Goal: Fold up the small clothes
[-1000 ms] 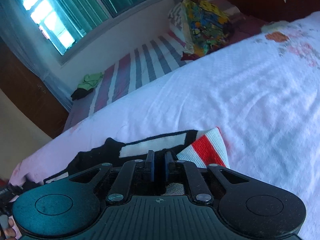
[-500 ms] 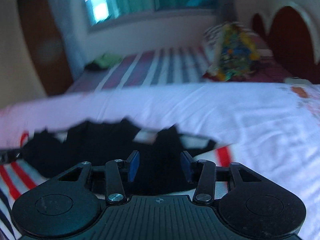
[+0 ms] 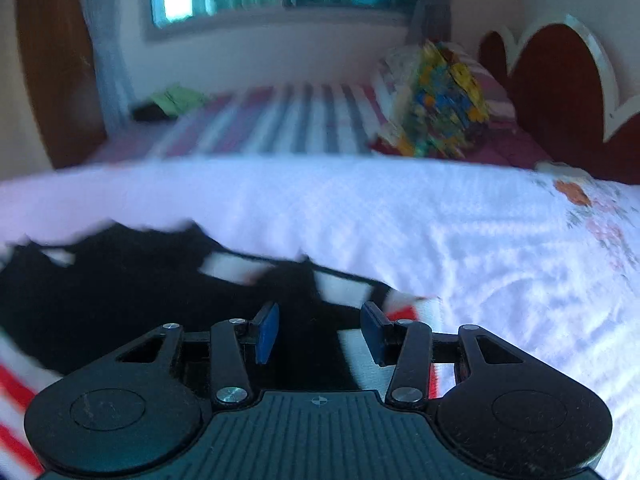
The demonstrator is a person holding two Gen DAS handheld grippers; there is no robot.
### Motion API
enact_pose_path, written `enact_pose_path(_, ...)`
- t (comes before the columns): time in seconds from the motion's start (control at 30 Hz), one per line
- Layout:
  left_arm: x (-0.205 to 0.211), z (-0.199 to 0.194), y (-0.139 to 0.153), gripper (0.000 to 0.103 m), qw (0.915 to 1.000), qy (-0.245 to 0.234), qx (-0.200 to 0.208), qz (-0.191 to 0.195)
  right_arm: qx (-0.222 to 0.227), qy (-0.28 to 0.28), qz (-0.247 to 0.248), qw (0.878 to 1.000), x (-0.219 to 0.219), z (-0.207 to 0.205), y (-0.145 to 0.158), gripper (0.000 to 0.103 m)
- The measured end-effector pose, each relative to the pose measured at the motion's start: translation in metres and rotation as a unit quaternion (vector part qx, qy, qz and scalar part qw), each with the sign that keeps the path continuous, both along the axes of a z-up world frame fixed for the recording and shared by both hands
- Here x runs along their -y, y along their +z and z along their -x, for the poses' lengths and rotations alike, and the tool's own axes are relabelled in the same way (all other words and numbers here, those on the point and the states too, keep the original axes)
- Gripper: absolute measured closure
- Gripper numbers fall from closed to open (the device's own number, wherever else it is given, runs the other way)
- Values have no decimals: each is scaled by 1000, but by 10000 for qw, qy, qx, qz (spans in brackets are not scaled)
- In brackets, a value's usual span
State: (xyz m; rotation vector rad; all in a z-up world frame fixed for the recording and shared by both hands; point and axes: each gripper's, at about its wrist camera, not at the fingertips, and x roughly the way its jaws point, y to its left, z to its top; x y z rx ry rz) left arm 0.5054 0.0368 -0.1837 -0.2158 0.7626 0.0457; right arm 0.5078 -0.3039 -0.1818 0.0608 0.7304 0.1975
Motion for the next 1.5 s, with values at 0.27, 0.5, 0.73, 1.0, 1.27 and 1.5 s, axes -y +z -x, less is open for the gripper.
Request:
enact_pose_path(0.27, 40, 68, 23, 52, 9944, -951, 283, -375, 308, 1046, -142, 9939, -52, 65, 29, 57)
enact_pose_path(0.5, 29, 86, -10, 44, 9961, -789, 105, -383, 60, 799, 538, 9953, -64, 54, -17, 56)
enact_pose_path(0.73, 24, 111, 13, 47, 9956, -744, 247, -518, 112, 692, 109, 9975, -56, 75, 11, 55)
enact_pose_path(1.0, 31, 110, -6, 43, 9931, -855, 20, -807, -19, 964, 595, 9936, -78, 87, -13, 54)
enact_pose_path(1.27, 23, 125, -7, 45, 9930, -865, -25, -798, -239, 579, 401, 9972, -57, 115, -19, 54)
enact_pose_path(1.5, 12, 132, -2, 41, 9959, -651, -112, -612, -114, 165, 403, 9990, -27, 139, 1, 54)
